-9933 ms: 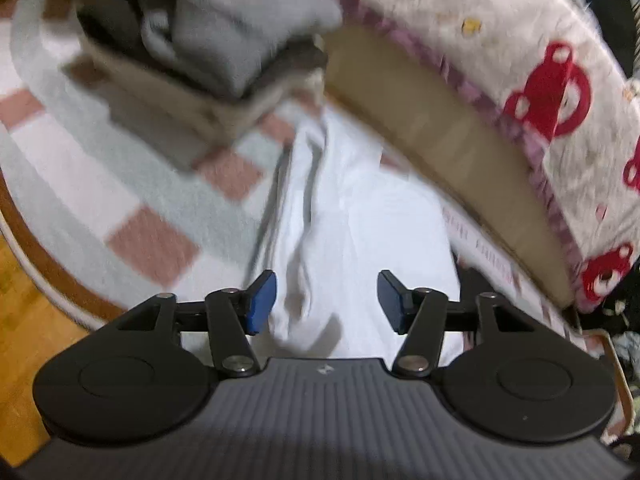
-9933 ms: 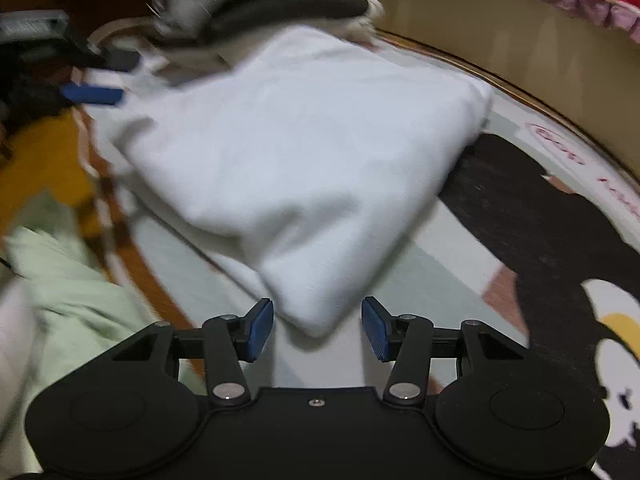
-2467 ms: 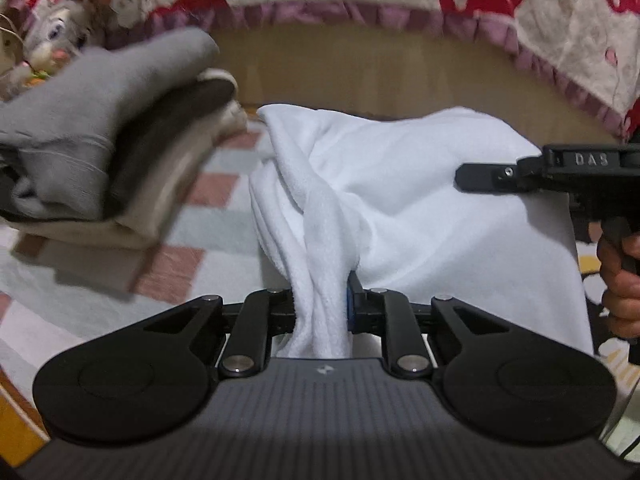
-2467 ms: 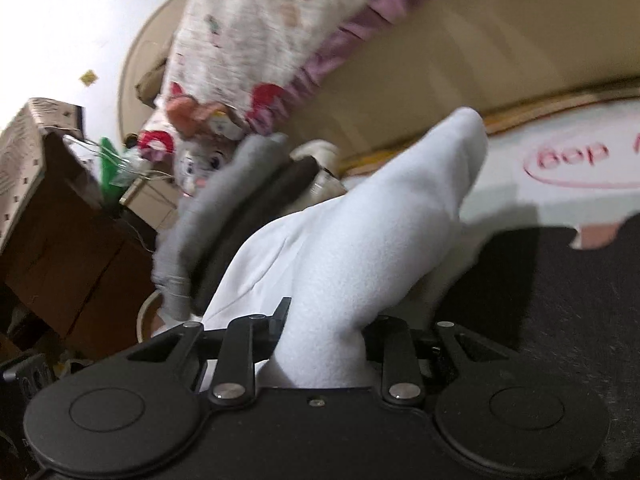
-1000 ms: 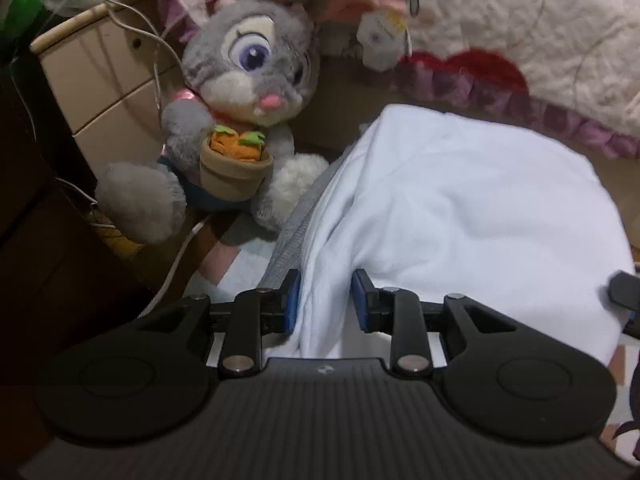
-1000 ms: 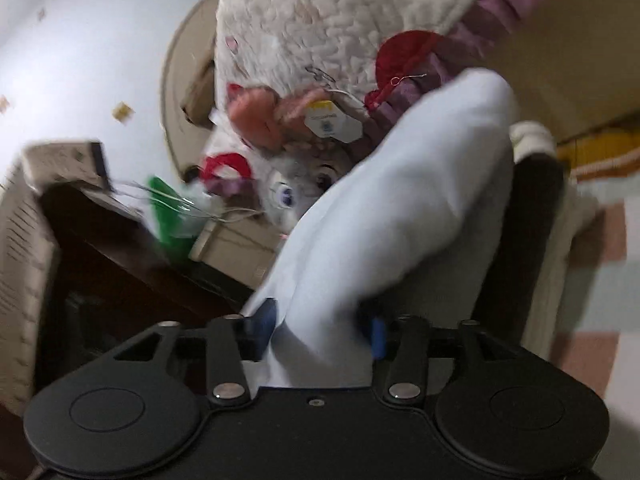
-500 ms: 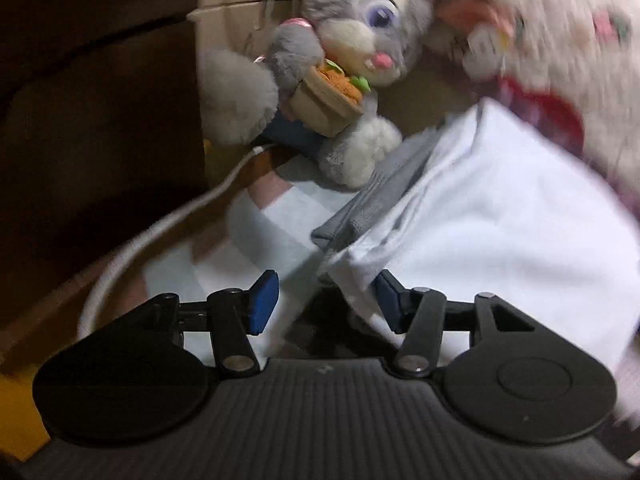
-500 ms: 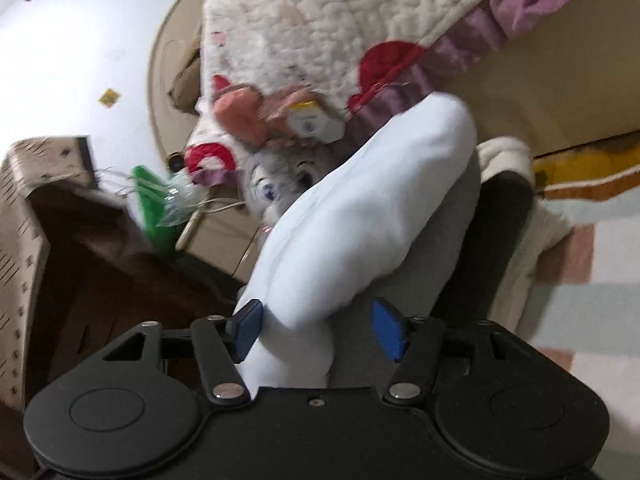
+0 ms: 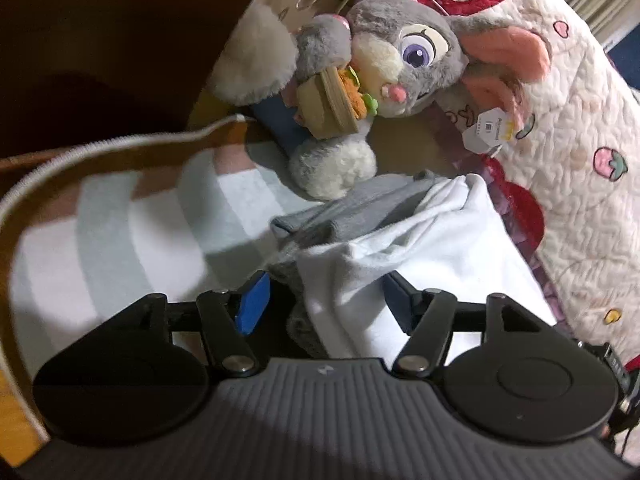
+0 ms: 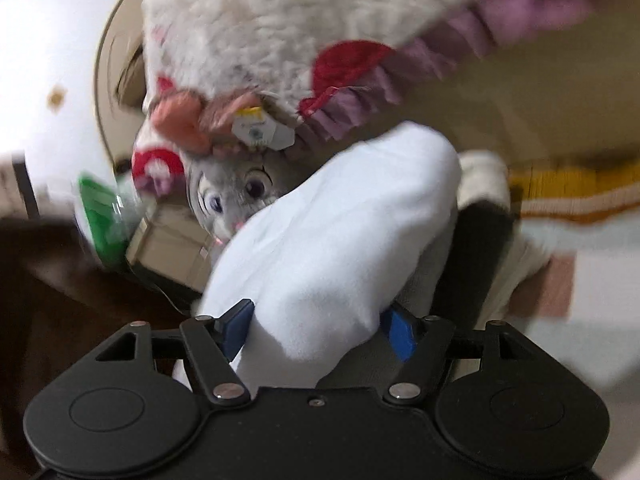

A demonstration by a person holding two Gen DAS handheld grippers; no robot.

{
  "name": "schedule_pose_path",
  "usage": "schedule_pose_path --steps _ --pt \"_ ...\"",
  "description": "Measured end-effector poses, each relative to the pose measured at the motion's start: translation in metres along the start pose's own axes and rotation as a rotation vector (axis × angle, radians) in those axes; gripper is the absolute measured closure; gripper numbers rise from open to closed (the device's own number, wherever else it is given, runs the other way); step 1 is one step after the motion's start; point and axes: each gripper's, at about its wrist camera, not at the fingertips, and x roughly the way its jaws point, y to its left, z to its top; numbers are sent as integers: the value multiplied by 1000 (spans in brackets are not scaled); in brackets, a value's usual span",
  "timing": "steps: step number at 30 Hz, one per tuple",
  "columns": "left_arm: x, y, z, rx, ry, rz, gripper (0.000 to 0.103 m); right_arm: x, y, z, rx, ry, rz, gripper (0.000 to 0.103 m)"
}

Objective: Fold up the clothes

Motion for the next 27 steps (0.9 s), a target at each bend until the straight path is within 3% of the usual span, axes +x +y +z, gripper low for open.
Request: schedule_pose_path --steps 4,6,7,12,13,14,16,18,19,20,23,25,27 --pt "7 -23 4 141 7 63 39 -7 -1 4 4 3 -11 29" --pt "11 -36 7 209 -8 121 33 -8 -5 4 25 4 -4 29" --pt "12 -39 7 225 -14 150 27 -8 -7 4 32 -1 1 29" --pt "15 -46 -2 223 -60 195 27 -14 -12 3 34 -82 12 29" --pt "14 -45 -3 208 -68 189 33 -12 -16 4 53 -91 16 29" --pt "14 -47 -4 220 -71 183 49 -10 -20 7 75 -97 19 28" --pt "12 -51 -5 251 -74 174 63 -1 -33 15 138 -91 21 28" --pt "9 -66 -6 372 -57 196 76 11 -44 26 210 -73 58 47" --pt "6 -70 -4 397 -55 200 78 16 -44 33 209 -67 80 78" --pt "3 -73 -2 420 -53 202 79 17 -35 42 143 -71 97 85" --pt "-8 -75 6 409 -61 173 80 10 16 65 -260 -97 147 87" --pt "-11 -73 9 402 -57 152 79 9 30 76 -371 -117 186 88" --pt "-9 -74 8 402 -33 140 79 18 31 77 -492 -133 81 88"
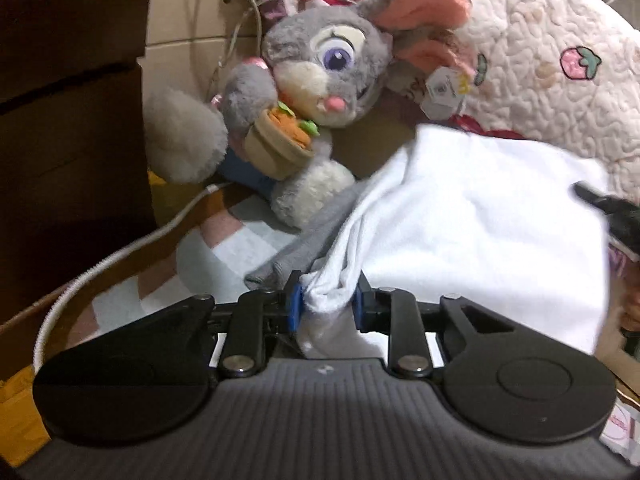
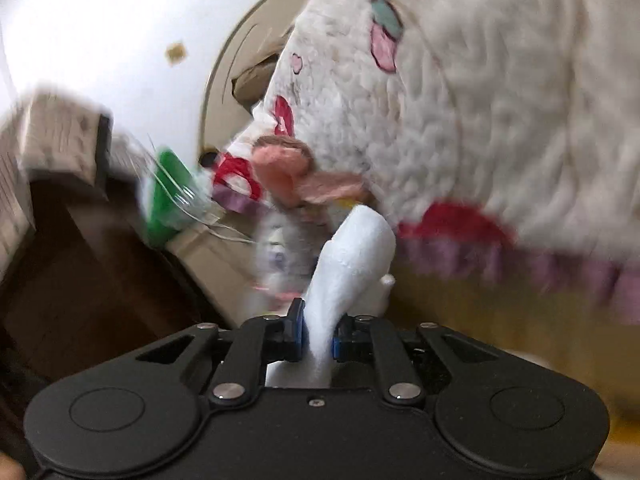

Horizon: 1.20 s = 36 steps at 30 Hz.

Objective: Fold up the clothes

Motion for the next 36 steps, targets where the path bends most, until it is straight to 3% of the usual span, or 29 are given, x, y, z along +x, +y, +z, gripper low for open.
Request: schedule_pose_path --steps 3,4,5,7,11,14,17,20,22,24,27,31,33,34,36 --pt "1 -2 -1 -5 9 16 74 19 -9 -21 -86 68 -154 80" --pt "-1 0 1 -13 -6 30 70 23 -12 -31 -91 84 -204 72" --pt "-2 1 3 -22 -22 45 70 26 -14 -41 -93 89 -252 55" --pt "-8 7 8 -47 -55 88 70 17 -11 -57 -84 33 -345 40" --pt "-29 8 16 -48 -186 205 74 -12 8 -67 -66 -68 -466 39" --pt "-43 0 24 -17 -251 147 74 -41 39 -70 -131 -152 -397 39" --pt "-43 -28 31 80 -228 27 74 -51 78 -74 -286 -138 -217 39" --pt "-28 -64 31 134 -152 -100 70 -37 111 -87 -442 27 -55 46" --pt "-12 -84 29 122 -87 -179 66 -24 127 -105 -515 134 -14 45" --pt "12 -106 18 156 12 -151 62 -23 138 -123 -629 124 -49 44" --pt "39 -120 1 198 84 -53 62 -32 147 -141 -769 111 -65 44" --pt "46 -110 2 137 72 -45 59 -44 147 -159 -929 134 -70 44" --pt "45 -108 -1 157 52 -6 60 -52 149 -169 -1013 164 -48 44" --pt "47 -107 -2 153 46 3 60 -56 149 -171 -1024 183 -25 47" --pt "47 -103 -2 147 38 12 59 -68 139 -167 -898 196 17 46"
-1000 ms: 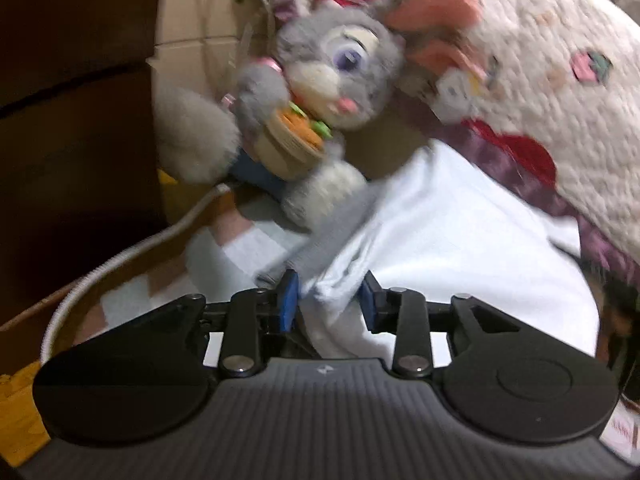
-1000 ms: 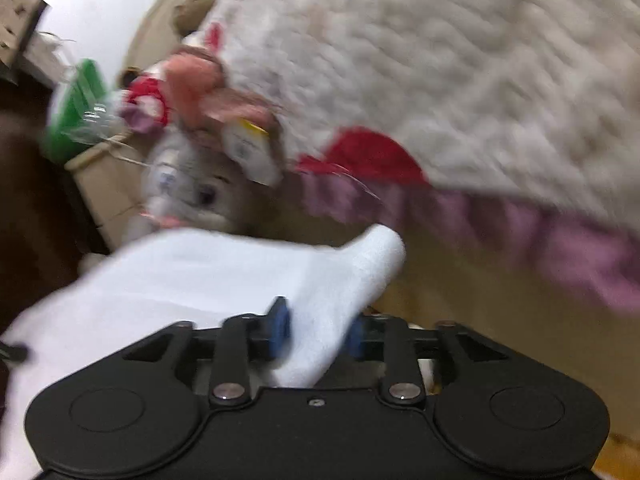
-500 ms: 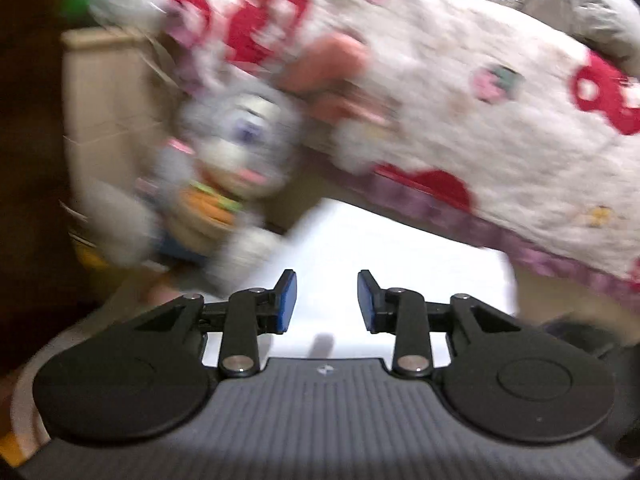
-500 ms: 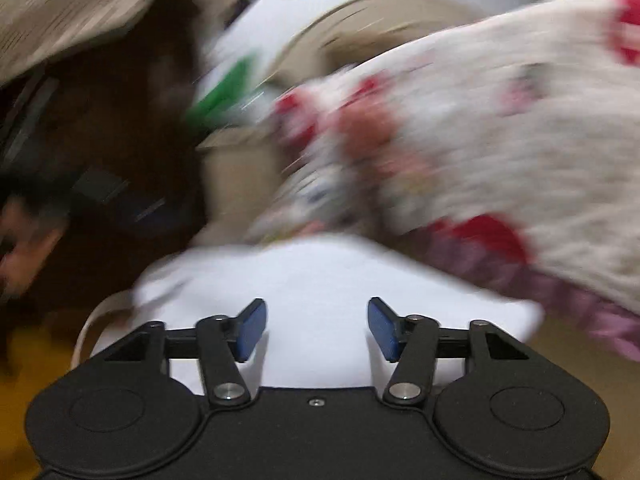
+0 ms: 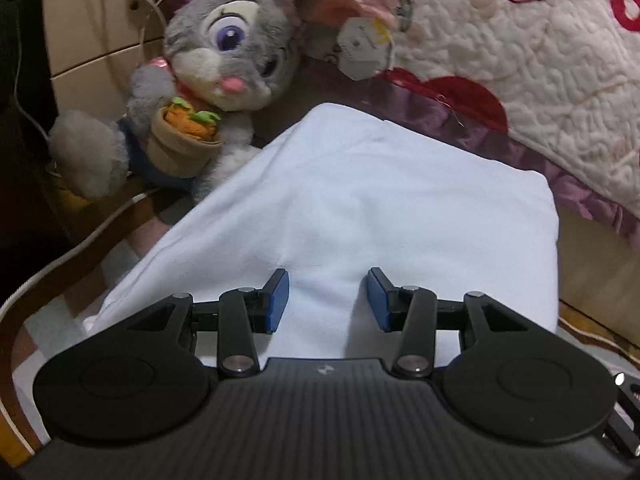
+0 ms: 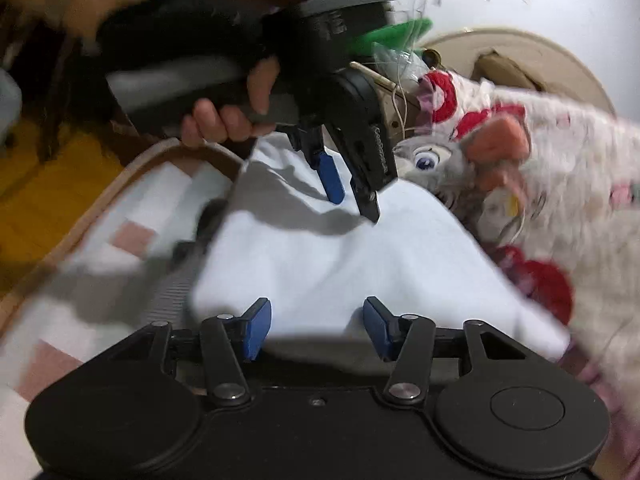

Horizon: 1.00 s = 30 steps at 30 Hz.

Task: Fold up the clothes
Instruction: 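Lower the shirt onto the clothes stack and open both grippers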

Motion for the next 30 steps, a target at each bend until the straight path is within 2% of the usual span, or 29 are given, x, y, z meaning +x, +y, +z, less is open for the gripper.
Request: schedule_pose_path --steps 1,4,6,7,8,9,10,11,13,15,17,19,20,21,22,25,26,28,30 --pt "0 2 -1 -3 -3 5 56 -4 -9 -5 94 -7 21 45" --pt "-3 7 -2 3 -4 16 55 -9 -54 -23 490 -46 45 39" --pt "-7 6 -3 30 -3 33 56 -14 -85 -35 735 -113 -106 34" --pt "-18 -6 -9 106 -26 6 70 -17 -94 -37 798 -108 -294 29" --pt "-30 -19 -15 182 -49 -21 72 -16 -106 -38 850 -77 -452 29" --pt "-41 -32 -21 257 -71 -49 71 -12 -121 -43 923 -87 -423 29" --pt "-53 -44 -27 324 -92 -78 68 -8 -136 -49 996 -98 -393 36" --pt "-62 -54 -32 335 -103 -115 67 -3 -150 -55 1067 -103 -355 40" --pt "-74 -71 -39 335 -88 -203 60 16 -169 -62 1158 -109 -261 40" --pt "-78 -90 -51 406 -65 -232 55 35 -180 -60 1156 -126 -188 40" --pt "-79 -110 -67 540 -38 -210 51 51 -181 -44 1021 -99 -233 44" --pt "-71 -126 -84 671 1 -90 50 58 -170 -24 788 -55 -326 47" --pt "-67 -129 -91 705 2 -11 54 60 -170 -19 730 -32 -344 48" --pt "-68 -127 -95 705 -16 45 61 60 -170 -15 684 -13 -360 48" --pt "-71 -121 -95 662 -33 65 72 57 -172 -13 677 -5 -374 48" --pt "-82 -98 -91 470 -38 72 71 31 -177 -20 783 -19 -409 47" --pt "-86 -92 -91 399 -21 68 69 19 -175 -24 818 -26 -391 46" --pt "-95 -88 -95 332 -8 89 68 -8 -162 -31 834 -30 -333 41" --pt "-103 -94 -103 339 -6 123 67 -34 -143 -36 809 2 -299 40"
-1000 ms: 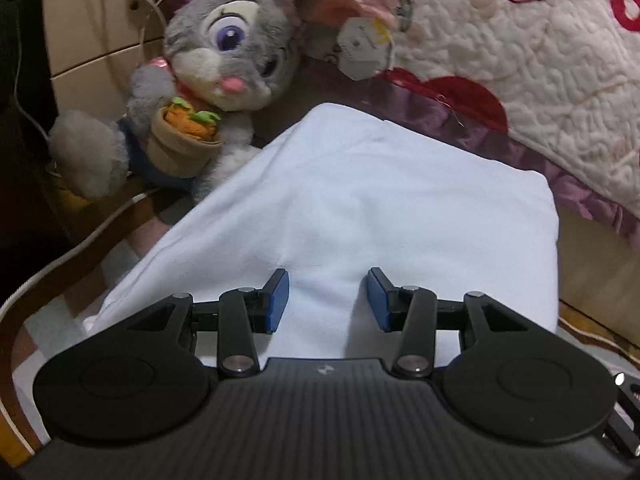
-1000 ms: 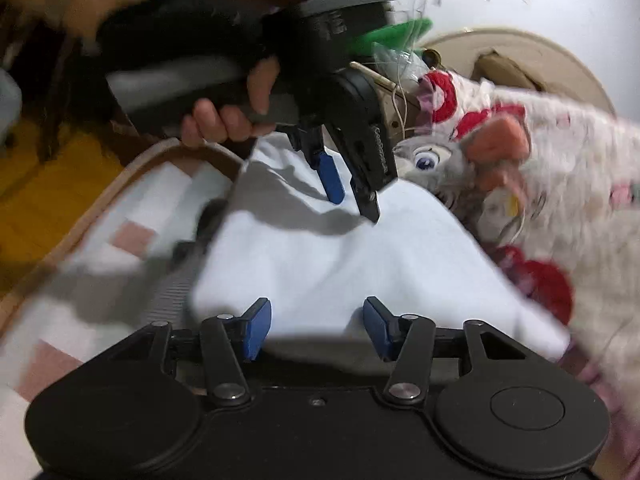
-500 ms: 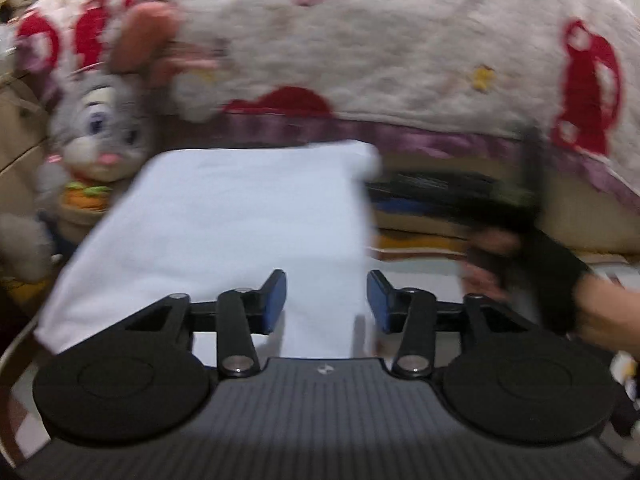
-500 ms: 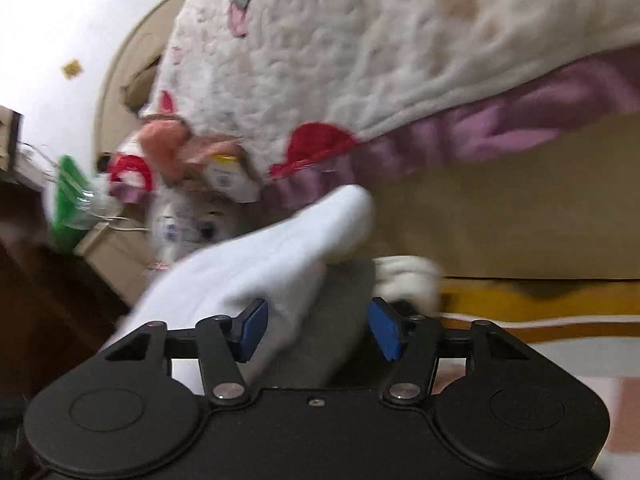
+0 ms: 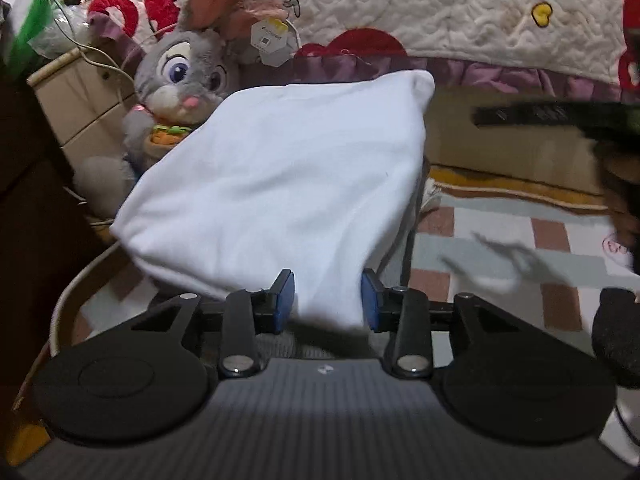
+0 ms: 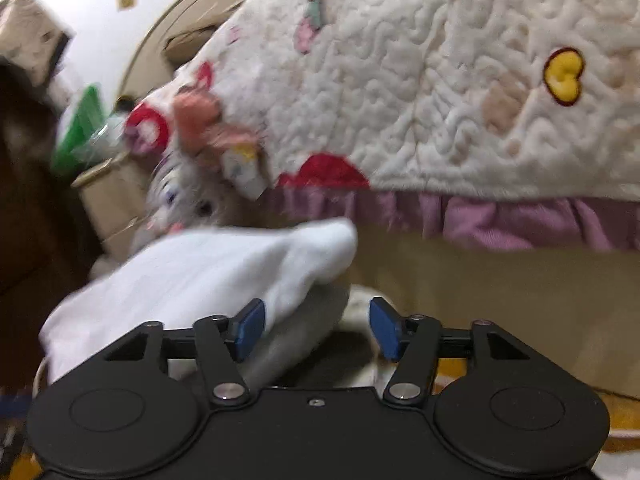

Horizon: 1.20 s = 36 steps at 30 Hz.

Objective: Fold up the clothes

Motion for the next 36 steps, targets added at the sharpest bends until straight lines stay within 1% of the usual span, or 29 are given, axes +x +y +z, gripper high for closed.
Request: schedule_pose_path --steps 1,2,3,4,5,6,7,9,10,11,13,15,18,20,21,22,23,24,25,26,27,30,32,36 --pt "-10 -3 -3 -8 -7 9 62 -10 7 -6 -43 23 -19 40" --pt "-20 -6 -6 -15 -14 18 55 -21 13 -12 -73 44 -27 40" --pt "-29 -9 -9 -23 -21 26 50 -35 15 -16 -65 58 -2 40" --pt "-39 -12 -12 -34 -27 30 42 -49 17 -20 -57 73 22 40" --pt "-52 -12 -14 -65 -27 2 37 -63 19 -24 -45 85 46 40" --pt "-63 -12 -16 -94 -30 -24 37 -77 21 -28 -24 93 65 40" --pt "-73 -11 -17 -117 -45 -28 37 -92 24 -31 -16 100 77 40" --pt "-94 -15 -25 -162 -85 -12 37 -121 33 -39 -35 107 86 39" --pt "-101 -19 -30 -157 -85 -15 37 -134 37 -42 -46 110 91 38" --pt "-105 -24 -35 -150 -74 -27 37 -146 41 -46 -49 111 96 35" --pt "-112 -34 -45 -138 -46 -48 37 -171 45 -55 -41 102 103 34" --pt "-119 -42 -57 -120 -15 -36 36 -193 47 -65 -28 95 118 34" --pt "-130 -55 -71 -84 23 23 30 -220 54 -76 -27 122 120 33" --pt "-138 -62 -77 -68 47 61 23 -235 62 -78 -59 147 112 29" --pt "-143 -65 -79 -64 52 73 22 -242 67 -80 -73 156 101 27" --pt "-148 -67 -80 -58 52 80 22 -248 71 -83 -78 156 89 20" --pt "-152 -71 -82 -52 49 84 21 -255 74 -85 -79 155 79 18" --pt "-157 -75 -84 -44 43 84 19 -261 76 -89 -66 151 78 18" --pt "-161 -80 -86 -35 39 84 13 -265 77 -92 -54 156 83 18" --pt "-164 -85 -87 -24 38 84 10 -267 78 -96 -41 167 88 18" --pt "-166 -90 -88 -13 37 81 9 -269 79 -99 -30 178 90 18" --pt "-171 -104 -88 46 19 74 8 -270 82 -107 -26 212 49 18" --pt "-170 -109 -87 58 15 85 6 -270 83 -110 -22 219 27 17" --pt "-167 -111 -86 55 26 85 6 -268 80 -112 -15 231 2 17"
